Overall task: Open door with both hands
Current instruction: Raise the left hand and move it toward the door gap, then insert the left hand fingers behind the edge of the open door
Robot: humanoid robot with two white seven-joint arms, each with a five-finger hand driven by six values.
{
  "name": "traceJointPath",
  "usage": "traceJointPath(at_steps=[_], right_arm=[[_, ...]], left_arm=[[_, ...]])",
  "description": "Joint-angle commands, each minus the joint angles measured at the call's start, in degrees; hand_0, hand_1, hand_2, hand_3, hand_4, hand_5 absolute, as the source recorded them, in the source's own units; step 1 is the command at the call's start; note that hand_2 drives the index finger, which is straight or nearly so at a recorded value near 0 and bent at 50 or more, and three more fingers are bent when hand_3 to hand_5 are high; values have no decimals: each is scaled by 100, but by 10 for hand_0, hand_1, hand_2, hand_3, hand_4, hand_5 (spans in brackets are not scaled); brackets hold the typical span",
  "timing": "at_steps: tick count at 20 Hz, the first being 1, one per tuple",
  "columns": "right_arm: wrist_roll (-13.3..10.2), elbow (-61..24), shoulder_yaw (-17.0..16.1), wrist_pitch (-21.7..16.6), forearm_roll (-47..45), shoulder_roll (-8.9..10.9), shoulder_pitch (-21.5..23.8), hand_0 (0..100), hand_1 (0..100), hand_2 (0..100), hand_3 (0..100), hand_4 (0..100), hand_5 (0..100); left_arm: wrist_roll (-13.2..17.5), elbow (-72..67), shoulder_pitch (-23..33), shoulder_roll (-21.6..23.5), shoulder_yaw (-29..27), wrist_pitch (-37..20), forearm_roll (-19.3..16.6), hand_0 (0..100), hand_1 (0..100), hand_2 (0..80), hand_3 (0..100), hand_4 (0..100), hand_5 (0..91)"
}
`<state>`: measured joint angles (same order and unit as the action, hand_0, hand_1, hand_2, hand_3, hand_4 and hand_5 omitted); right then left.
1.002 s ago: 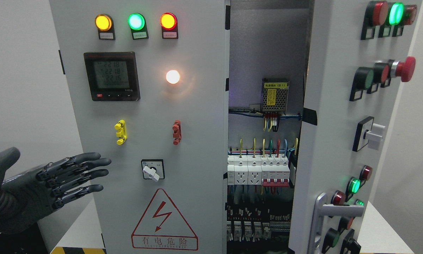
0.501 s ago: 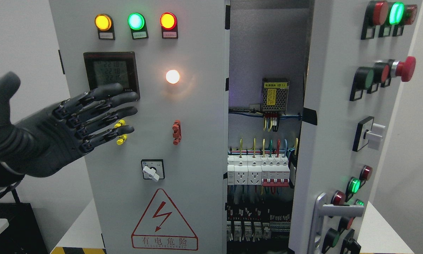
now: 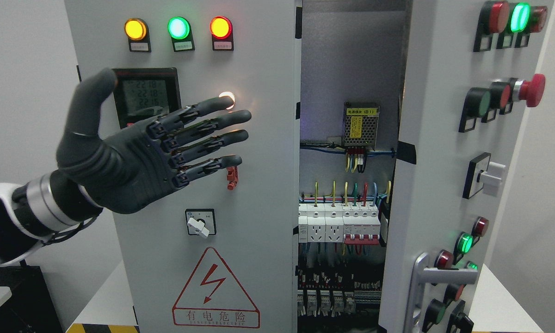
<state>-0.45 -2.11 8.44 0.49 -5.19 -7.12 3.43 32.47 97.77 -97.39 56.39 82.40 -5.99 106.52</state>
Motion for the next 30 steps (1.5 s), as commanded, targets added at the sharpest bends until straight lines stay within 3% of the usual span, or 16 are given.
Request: traceJointPath(at_steps=[1,5,15,27,30], right_arm=[[1,0,0,-5,1,0,0,383,0,0,0,0,0],[1,0,0,-5,1,0,0,383,0,0,0,0,0],[1,0,0,-5,1,0,0,382,0,0,0,0,0],[1,0,0,-5,1,0,0,382,0,0,0,0,0],[1,0,0,-5,1,0,0,382,0,0,0,0,0]], left_arm=[[-3,-811,-667,-1472,1946,1,447,0,0,0,0,0,0],[5,-1014,-904,-1903,2043,28,843,0,0,0,0,0,0],[5,-1049,-1001,-2580,1955,45,861,0,0,0,0,0,0],[5,-1040,-878,-2721,1252,81,826,0,0,0,0,0,0],[-3,-1049,-878,-2940,1243,89,800,0,0,0,0,0,0]])
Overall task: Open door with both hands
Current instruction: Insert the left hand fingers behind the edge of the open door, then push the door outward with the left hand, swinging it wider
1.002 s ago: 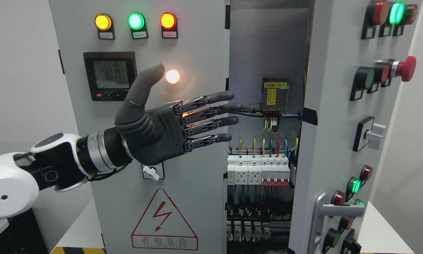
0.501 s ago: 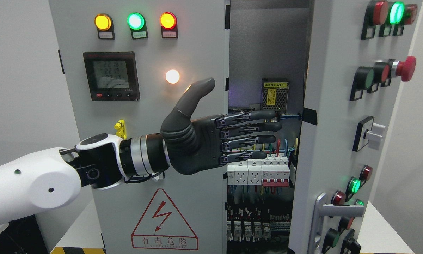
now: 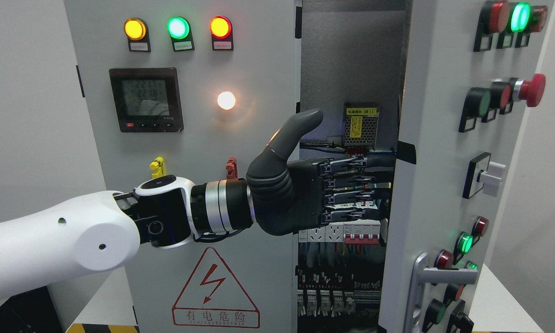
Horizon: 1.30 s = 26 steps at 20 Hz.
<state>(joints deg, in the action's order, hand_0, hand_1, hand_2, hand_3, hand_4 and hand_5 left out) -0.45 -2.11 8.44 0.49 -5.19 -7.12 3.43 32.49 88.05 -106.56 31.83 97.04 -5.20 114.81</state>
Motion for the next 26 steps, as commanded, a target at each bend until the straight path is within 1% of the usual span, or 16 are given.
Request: traceJointPath(at_steps=[1,7,12,15,18,20,23,26], right_arm=[[1,0,0,-5,0,0,0,382,0,0,0,0,0],[1,0,0,-5,0,0,0,382,0,0,0,0,0],[1,0,0,-5,0,0,0,382,0,0,0,0,0],[1,0,0,-5,0,0,0,382,0,0,0,0,0],[1,0,0,-5,0,0,0,382,0,0,0,0,0],[1,0,0,-5,0,0,0,382,0,0,0,0,0],[1,0,0,-5,0,0,0,382,0,0,0,0,0],[1,0,0,-5,0,0,0,383,0,0,0,0,0]], left_arm=[[-6,-69,38,-520,-220,1,-20,0,0,0,0,0,0],[-6,-95,56,-828,-220,1,-72,0,0,0,0,0,0],[-6,-323,179,-1117,-290,1,-99,0,0,0,0,0,0],[-41,-385,433,-1302,-553,1,-440,0,0,0,0,0,0],[-400,-376,653,-1539,-756,10,-889,0,0,0,0,0,0],[-524,-385,671,-1697,-765,10,-995,0,0,0,0,0,0],[-551,-394,680,-1891,-835,1,-1065,0,0,0,0,0,0],[-560,-586,811,-2137,-1107,10,-1328,0,0,0,0,0,0]])
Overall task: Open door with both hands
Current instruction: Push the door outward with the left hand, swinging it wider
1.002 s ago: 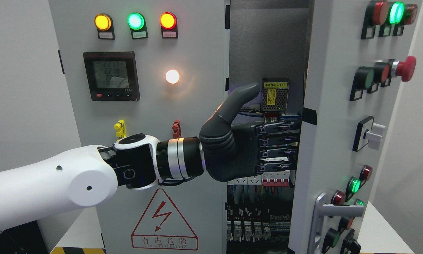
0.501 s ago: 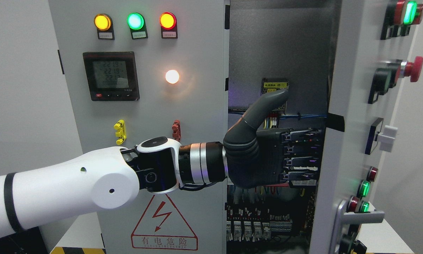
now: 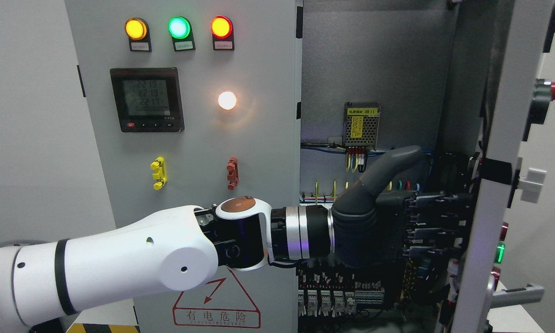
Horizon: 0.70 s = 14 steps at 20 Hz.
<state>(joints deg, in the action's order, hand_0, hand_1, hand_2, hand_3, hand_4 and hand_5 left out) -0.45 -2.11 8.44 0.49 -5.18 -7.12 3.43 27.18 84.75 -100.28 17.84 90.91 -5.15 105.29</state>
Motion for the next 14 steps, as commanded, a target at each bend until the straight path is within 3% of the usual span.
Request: traceJointPath(at_steps=[1,6,9,14], right_arm=[[1,0,0,-5,0,0,0,383,0,0,0,0,0],[1,0,0,-5,0,0,0,383,0,0,0,0,0],[1,0,0,-5,0,0,0,383,0,0,0,0,0],[1,0,0,-5,0,0,0,383,0,0,0,0,0]], left_arm=[[-28,-353,211,-825,-591,14,-412,0,0,0,0,0,0],[-54,-538,220,-1203,-610,14,-474,0,0,0,0,0,0],[-379,-529,220,-1344,-636,14,-561,0,0,0,0,0,0],[-538,-529,229,-1651,-1083,365,-746,0,0,0,0,0,0]])
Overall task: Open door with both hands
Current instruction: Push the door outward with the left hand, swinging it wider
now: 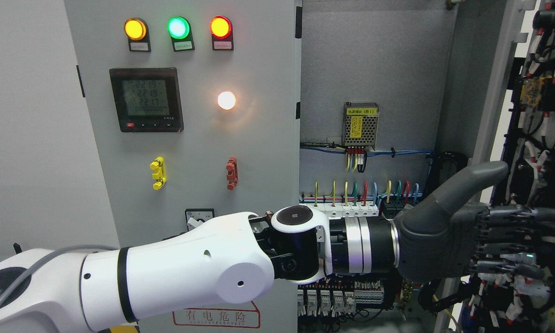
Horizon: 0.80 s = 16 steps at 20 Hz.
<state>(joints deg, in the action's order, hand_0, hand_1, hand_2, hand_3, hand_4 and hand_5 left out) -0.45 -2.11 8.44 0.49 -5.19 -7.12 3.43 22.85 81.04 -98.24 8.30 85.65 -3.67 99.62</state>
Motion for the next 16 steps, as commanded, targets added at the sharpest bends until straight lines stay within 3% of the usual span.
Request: traceJointPath(at_steps=[1,7,13,16], right_arm=[[2,0,0,-5,0,0,0,383,0,0,0,0,0],[2,0,0,-5,0,0,0,383,0,0,0,0,0],[2,0,0,-5,0,0,0,383,0,0,0,0,0],[2,0,0,-5,0,0,0,382,0,0,0,0,0]], left_arm=[[-149,-158,24,-777,-654,288,-179,0,0,0,0,0,0],[-483,-158,24,-1050,-698,306,-179,0,0,0,0,0,0],[-570,-158,33,-1155,-698,271,-179,0,0,0,0,0,0],[-807,-158,68,-1199,-681,262,-179,0,0,0,0,0,0]])
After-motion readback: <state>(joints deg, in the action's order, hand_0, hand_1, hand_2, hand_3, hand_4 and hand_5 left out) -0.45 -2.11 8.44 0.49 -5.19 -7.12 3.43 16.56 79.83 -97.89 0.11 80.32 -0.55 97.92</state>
